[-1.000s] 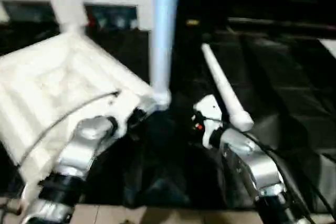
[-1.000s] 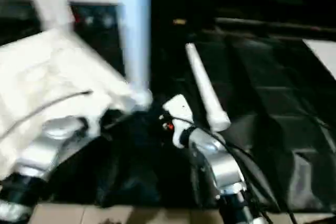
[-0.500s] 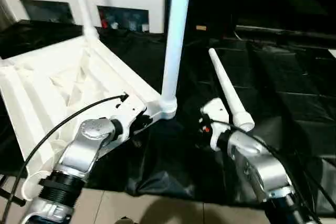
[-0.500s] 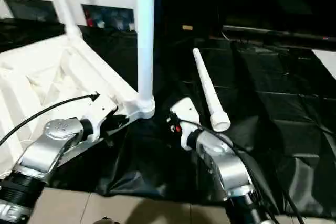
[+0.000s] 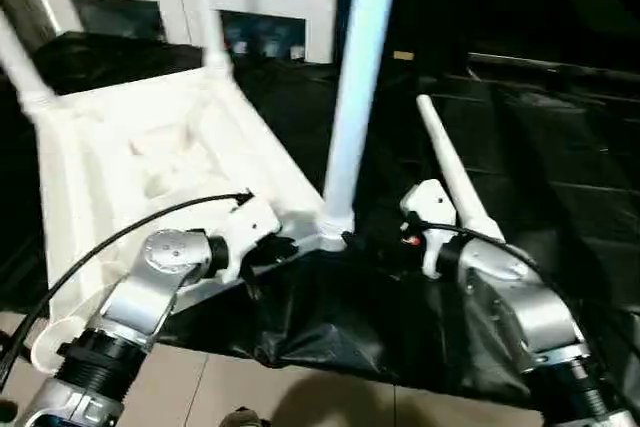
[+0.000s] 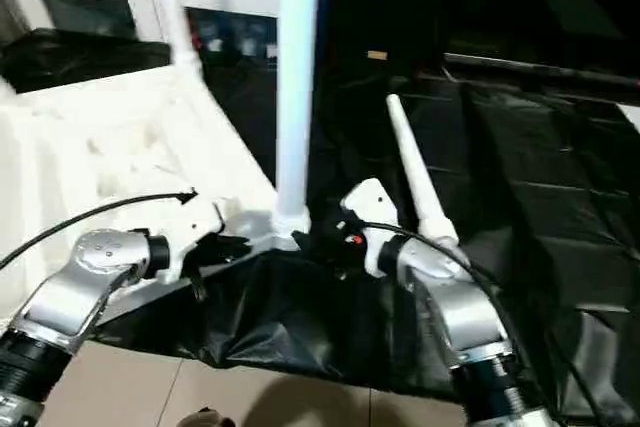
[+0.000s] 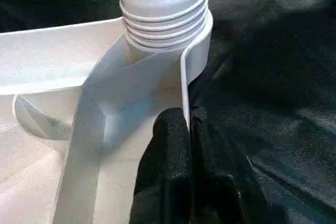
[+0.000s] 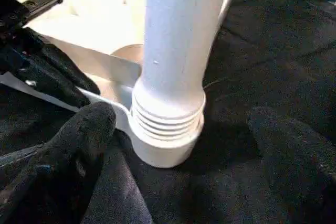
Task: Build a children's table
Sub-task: Rotate leg to tighten
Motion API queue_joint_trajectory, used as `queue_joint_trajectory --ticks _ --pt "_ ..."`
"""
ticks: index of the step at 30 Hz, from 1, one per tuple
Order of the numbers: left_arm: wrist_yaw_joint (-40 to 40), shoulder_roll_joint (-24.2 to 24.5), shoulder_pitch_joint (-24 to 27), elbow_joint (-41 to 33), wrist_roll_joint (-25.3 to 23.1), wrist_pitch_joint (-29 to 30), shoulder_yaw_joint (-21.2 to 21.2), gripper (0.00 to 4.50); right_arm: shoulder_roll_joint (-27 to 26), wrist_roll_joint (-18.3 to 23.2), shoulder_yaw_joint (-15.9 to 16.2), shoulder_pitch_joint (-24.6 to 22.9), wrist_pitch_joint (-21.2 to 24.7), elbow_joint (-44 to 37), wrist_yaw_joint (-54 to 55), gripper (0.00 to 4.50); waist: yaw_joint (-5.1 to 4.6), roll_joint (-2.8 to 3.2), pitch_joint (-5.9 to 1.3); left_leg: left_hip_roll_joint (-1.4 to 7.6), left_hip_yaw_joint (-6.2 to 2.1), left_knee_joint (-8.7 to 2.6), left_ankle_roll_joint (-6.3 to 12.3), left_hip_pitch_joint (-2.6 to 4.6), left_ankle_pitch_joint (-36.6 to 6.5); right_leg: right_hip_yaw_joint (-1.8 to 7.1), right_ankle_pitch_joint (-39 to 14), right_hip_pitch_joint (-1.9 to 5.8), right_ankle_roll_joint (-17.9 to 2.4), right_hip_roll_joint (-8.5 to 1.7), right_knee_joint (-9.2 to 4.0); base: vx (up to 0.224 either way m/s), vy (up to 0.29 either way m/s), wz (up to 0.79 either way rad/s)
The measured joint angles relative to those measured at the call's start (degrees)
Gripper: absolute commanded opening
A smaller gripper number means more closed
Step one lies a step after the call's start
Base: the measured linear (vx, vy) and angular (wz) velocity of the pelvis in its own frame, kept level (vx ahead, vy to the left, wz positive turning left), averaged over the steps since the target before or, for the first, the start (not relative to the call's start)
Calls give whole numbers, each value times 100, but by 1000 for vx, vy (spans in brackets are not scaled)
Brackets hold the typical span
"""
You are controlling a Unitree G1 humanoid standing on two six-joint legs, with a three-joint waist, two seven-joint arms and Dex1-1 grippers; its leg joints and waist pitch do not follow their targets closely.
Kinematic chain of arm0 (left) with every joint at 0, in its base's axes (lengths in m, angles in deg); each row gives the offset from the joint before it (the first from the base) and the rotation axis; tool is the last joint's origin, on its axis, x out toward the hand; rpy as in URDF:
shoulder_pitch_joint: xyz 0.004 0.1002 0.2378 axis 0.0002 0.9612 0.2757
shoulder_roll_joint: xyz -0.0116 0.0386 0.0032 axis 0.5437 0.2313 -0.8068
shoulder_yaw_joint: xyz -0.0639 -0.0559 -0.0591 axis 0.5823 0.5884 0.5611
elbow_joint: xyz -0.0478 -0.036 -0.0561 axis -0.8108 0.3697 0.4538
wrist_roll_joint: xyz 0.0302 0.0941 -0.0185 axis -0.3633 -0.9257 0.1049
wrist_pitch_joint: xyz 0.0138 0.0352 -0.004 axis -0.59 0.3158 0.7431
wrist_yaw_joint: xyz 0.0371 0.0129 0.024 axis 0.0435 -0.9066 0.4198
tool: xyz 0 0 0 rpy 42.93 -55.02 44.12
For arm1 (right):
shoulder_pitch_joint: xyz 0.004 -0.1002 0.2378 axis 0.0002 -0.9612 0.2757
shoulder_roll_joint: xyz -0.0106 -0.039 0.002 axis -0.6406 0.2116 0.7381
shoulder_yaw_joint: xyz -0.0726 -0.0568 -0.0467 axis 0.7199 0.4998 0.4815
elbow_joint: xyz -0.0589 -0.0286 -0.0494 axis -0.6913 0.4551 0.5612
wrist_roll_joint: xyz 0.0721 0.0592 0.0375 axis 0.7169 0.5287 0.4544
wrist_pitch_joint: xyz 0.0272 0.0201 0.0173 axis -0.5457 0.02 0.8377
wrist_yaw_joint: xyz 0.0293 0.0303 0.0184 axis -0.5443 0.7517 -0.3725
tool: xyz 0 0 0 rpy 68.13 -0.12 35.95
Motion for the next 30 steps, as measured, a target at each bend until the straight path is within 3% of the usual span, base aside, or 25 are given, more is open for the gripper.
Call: queue_joint_trajectory --ticks 15,30 --pt "-372 -142 107 -344 37 -2 -409 0 146 -366 391 367 -509 647 -339 449 -38 1 0 0 75 -10 10 3 2 7 2 -6 10 -47 -1 0 0 0" --pt "-343 -94 98 -343 11 -10 -392 0 132 -431 522 545 -760 1068 -607 313 -66 -10 0 1 76 -16 11 3 2 6 2 -13 16 -46 2 0 0 0"
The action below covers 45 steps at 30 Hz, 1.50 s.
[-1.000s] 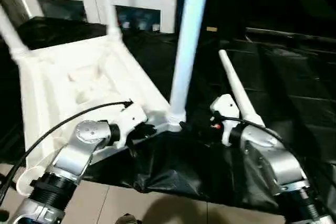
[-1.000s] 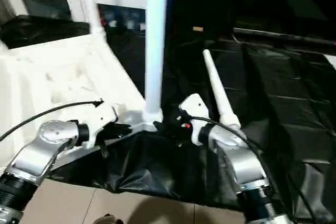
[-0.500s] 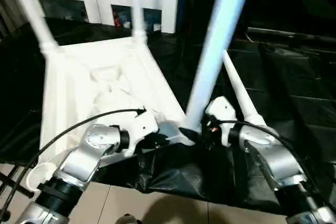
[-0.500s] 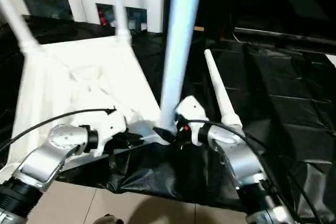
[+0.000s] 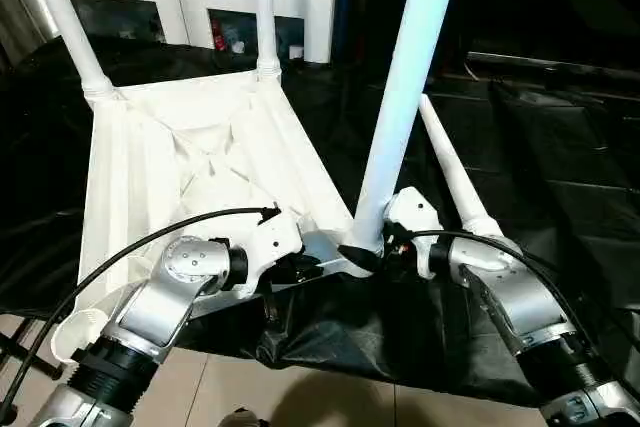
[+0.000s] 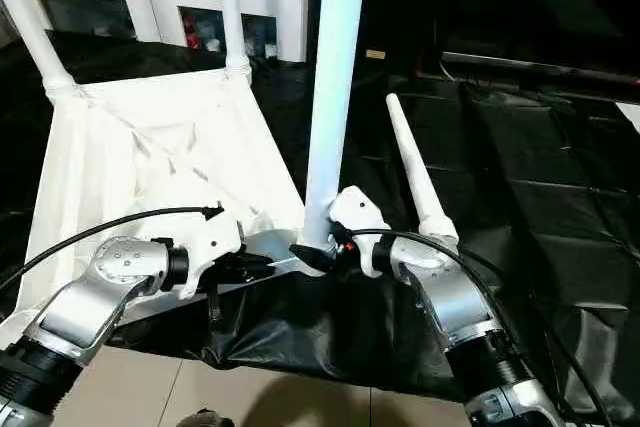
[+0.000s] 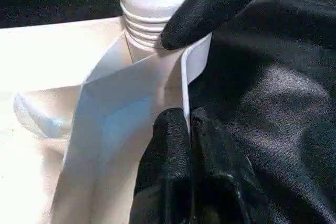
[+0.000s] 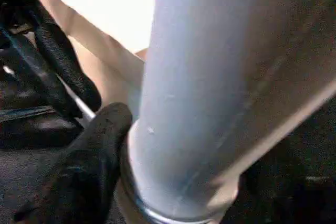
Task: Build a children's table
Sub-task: Rotate leg to tighten
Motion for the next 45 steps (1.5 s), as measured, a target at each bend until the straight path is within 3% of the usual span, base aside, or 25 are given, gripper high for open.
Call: queue_joint_trajectory --ticks 6,10,13,19,20,24,32,35,38,41,45 --pt "74 -27 -4 4 19 103 44 0 -149 1 -31 42 -6 123 68 268 -44 1 0 0 0 -5 0 1 0 0 0 -1 0 0 0 0 0 0" --pt "681 -422 -221 270 -101 422 135 0 -641 -113 -276 202 -20 570 1078 264 -118 3 1 -2 3 -9 -1 4 1 5 6 -6 3 0 3 0 0 0" --pt "1365 -884 -520 630 -293 691 169 0 -1147 -252 -575 456 1 1050 2232 263 -122 11 1 -2 6 -14 -2 2 1 9 12 -16 3 -1 1 0 0 0" --pt "2106 -1451 -871 1067 -469 833 221 0 -1814 -414 -845 951 -6 1733 3694 263 -116 32 -10 -3 10 -24 -3 -48 4 13 10 -73 10 1 -2 0 0 0" --pt "2135 -1462 -883 1089 -483 811 210 0 -1848 -415 -863 973 -24 1775 3766 319 -115 32 -10 -3 10 -24 -2 -49 4 11 10 -73 11 1 -3 0 0 0" --pt "2143 -1445 -888 1133 -491 747 222 0 -1965 -402 -949 1062 -149 1966 3777 351 -117 37 -12 -3 10 -24 -2 -48 4 13 11 -73 13 1 -3 0 0 0" --pt "1524 -1045 -733 934 -453 356 130 0 -1637 -411 -746 980 -324 1916 3234 420 -95 50 -4 -1 10 -35 -3 -52 4 8 17 -82 26 1 -5 0 0 0" --pt "1177 -830 -649 811 -341 234 134 0 -1189 -381 -618 791 -310 1489 2524 445 -68 45 -2 -2 12 -29 19 -76 19 5 16 -94 26 -3 -8 0 0 0" --pt "931 -676 -588 742 -229 213 148 0 -841 -355 -486 669 -302 1130 1786 445 -87 45 -2 -3 14 -23 38 -82 30 6 17 -97 28 -4 -8 0 0 0" --pt "594 -448 -515 661 -130 113 139 0 -406 -133 -151 424 -309 622 749 445 -71 50 0 -2 14 -23 39 -84 31 3 17 -96 28 -7 -10 0 0 0" --pt "213 -238 -449 641 -5 -33 137 0 -178 -1 -39 388 -318 483 120 445 -74 51 0 -2 14 -21 39 -84 31 2 19 -96 29 -7 -6 0 0 0"
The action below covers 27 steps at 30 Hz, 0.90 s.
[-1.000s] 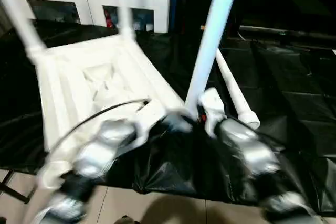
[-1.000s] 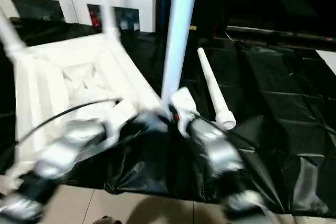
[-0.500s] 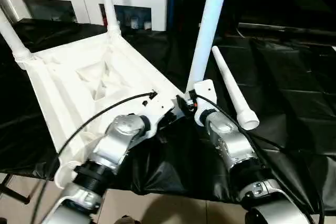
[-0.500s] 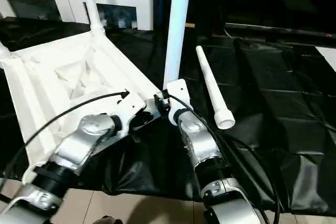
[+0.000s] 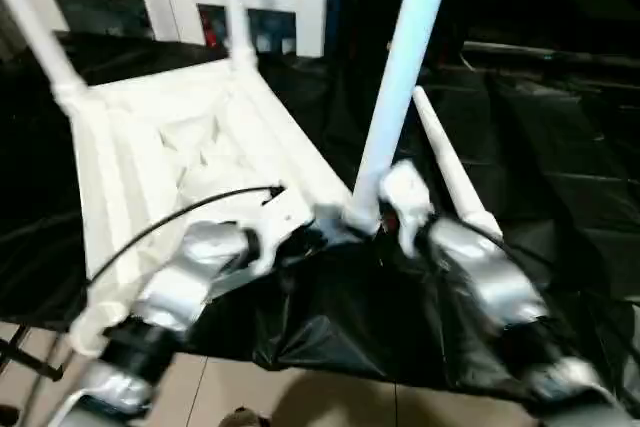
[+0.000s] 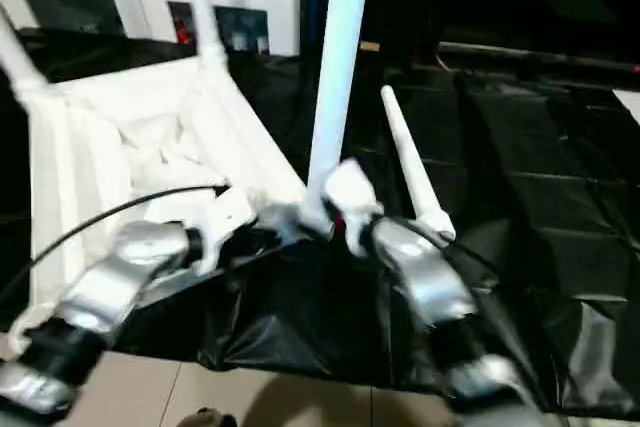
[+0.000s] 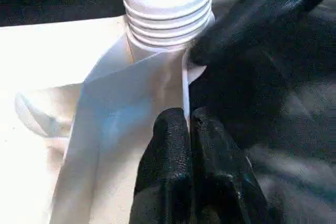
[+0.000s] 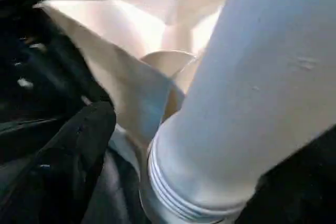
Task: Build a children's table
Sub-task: Rotate leg to tighten
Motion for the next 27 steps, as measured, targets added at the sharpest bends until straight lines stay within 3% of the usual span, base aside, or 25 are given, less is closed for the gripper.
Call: queue_joint_trajectory --ticks 9,16,27 --pt "-562 326 87 -158 104 -120 -64 0 253 132 154 16 110 -155 -855 431 39 -48 -5 0 3 3 12 0 7 0 0 2 0 -2 0 0 0 0" --pt "-715 382 87 -157 105 -187 -63 0 345 131 157 67 129 -155 -1083 365 50 -97 -2 0 8 5 14 0 9 1 0 2 0 -6 2 0 0 0" --pt "-785 418 87 -156 109 -202 -60 0 384 60 156 102 116 -129 -1111 274 69 -123 -2 0 12 5 17 0 10 1 0 2 0 -8 1 0 0 0"
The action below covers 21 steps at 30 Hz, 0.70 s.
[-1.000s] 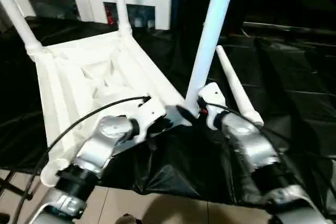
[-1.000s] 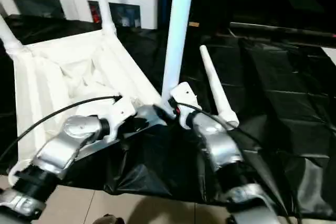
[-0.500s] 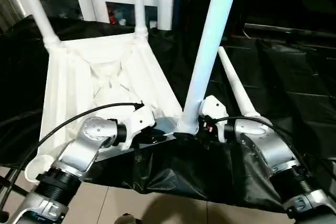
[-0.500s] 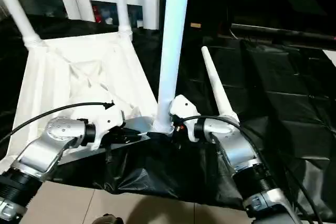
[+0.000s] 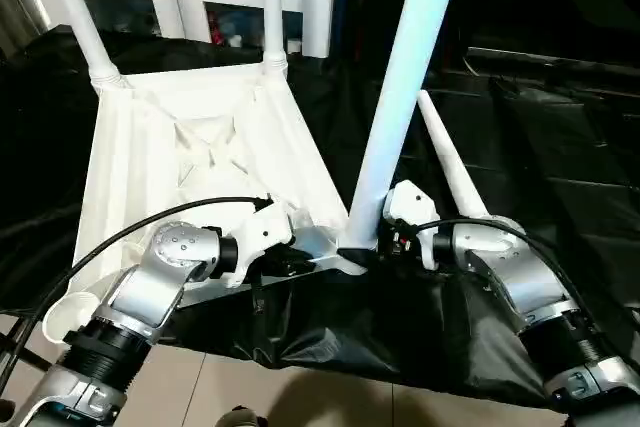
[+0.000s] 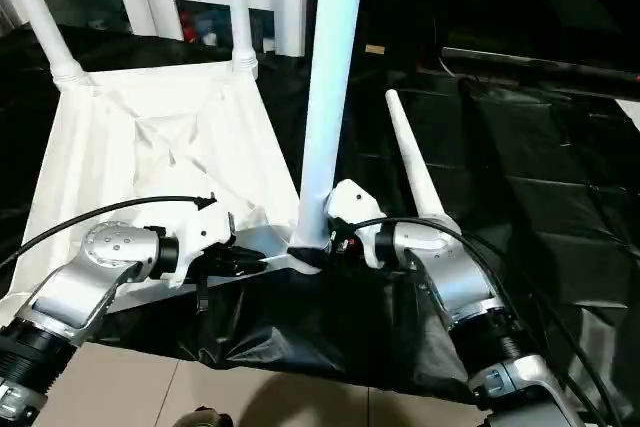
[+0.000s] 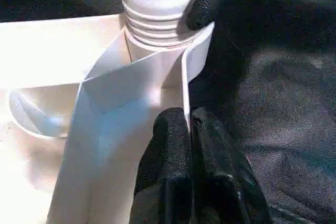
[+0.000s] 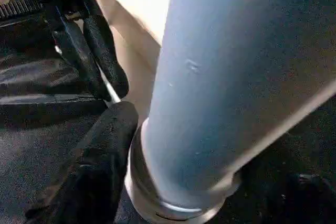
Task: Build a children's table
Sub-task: Rotate leg to tighten
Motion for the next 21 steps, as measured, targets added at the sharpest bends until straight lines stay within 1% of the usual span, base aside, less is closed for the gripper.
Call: queue_joint_trajectory --ticks 5,8,12,16,20,21 --pt "48 -43 0 15 -4 5 3 0 -67 -1 -13 1 10 -1 46 255 -8 -20 -10 1 0 -2 0 3 0 0 0 0 0 0 2 0 0 0" --pt "277 -183 -8 80 -61 72 48 0 -216 -14 -84 -3 104 42 336 238 -17 -27 -13 0 1 -2 -1 10 0 1 10 5 -5 0 2 0 0 0" --pt "1148 -788 -307 452 -336 478 111 0 -928 -90 -612 -6 150 504 1794 233 -58 -32 -12 -1 6 -7 -2 24 0 6 43 11 -17 -3 0 0 0 0" --pt "1872 -1337 -500 640 -451 918 140 0 -1451 -92 -1015 124 349 732 3001 222 -107 -31 -11 -6 12 -10 -2 30 0 13 49 10 -12 -9 -5 0 0 0" --pt "2285 -1694 -632 788 -545 1114 173 0 -1759 -225 -1218 303 437 926 3811 222 -109 -19 -17 -6 13 -22 -3 31 0 13 47 8 -8 -9 -13 0 0 0" --pt "2320 -1719 -651 812 -556 1117 175 0 -1805 -255 -1250 338 425 969 3896 265 -108 -15 -20 -6 15 -29 -4 31 1 12 44 8 -3 -9 -16 0 0 0"
